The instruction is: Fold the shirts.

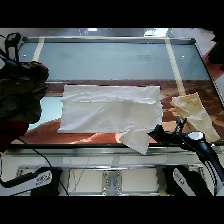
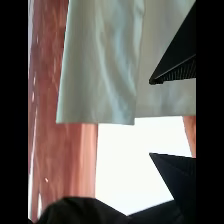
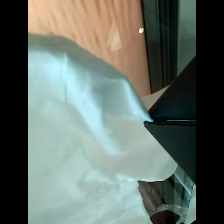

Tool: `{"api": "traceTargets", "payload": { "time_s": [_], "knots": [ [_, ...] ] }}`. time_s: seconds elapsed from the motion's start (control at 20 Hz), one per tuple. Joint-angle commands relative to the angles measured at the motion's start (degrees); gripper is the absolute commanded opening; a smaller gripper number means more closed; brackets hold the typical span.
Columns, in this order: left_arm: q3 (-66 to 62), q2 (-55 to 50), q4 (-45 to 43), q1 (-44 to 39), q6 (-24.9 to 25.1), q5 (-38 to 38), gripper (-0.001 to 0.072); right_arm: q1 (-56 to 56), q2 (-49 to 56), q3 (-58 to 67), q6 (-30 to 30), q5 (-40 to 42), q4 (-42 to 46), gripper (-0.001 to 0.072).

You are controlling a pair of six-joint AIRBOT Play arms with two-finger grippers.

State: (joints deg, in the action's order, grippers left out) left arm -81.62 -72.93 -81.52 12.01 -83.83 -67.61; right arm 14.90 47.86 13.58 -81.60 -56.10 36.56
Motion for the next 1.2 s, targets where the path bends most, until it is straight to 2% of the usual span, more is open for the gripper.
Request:
{"api": "traceTargets", "payload": {
  "time_s": [0.0,0.1,0.2,0.4,0.55,0.85,0.9,0.95,1.0,1.05,1.15],
  "knots": [
    [12.50,1.88,-0.85,12.13,-9.31,-2.64,0.0464,0.00,0.04,1.92,2.03,-2.56,-1.01,0.0027],
    [22.80,2.62,8.96,19.12,-11.28,-2.45,0.0464,0.00,0.04,1.92,2.16,-2.05,-0.96,0.0027],
    [31.15,2.60,19.32,22.99,-9.29,-2.86,0.0465,0.00,0.04,1.92,2.16,-2.05,-0.98,0.0027],
    [44.81,2.60,27.96,23.12,-6.75,-5.14,0.0488,0.00,0.04,1.92,3.04,-1.33,-0.98,0.0027],
    [51.58,2.60,36.89,22.86,-3.91,-1.66,0.0488,0.00,0.04,1.92,3.48,-0.98,-1.03,0.0027],
    [52.92,2.60,38.27,14.95,-3.80,8.07,0.0485,0.00,0.04,1.92,3.50,-0.98,-1.16,0.0027],
    [52.87,2.60,38.23,13.31,-3.85,10.29,0.0449,0.00,0.04,1.92,3.50,-0.98,-1.29,0.0027],
    [52.87,2.60,38.23,12.20,-4.26,11.78,0.0281,0.00,0.04,1.92,3.54,-0.98,-1.51,0.0027],
    [52.87,2.60,38.27,11.52,-4.24,12.63,0.0076,0.00,0.04,1.92,3.67,-0.98,-1.55,0.0028],
    [52.87,2.60,38.53,11.45,-4.04,12.63,0.0009,0.00,0.04,1.92,3.67,-1.03,-1.64,0.0027],
    [52.22,2.64,40.13,11.56,-0.81,10.25,0.0009,0.11,-0.17,1.97,3.65,-1.60,-2.51,0.0026]
  ]
}}
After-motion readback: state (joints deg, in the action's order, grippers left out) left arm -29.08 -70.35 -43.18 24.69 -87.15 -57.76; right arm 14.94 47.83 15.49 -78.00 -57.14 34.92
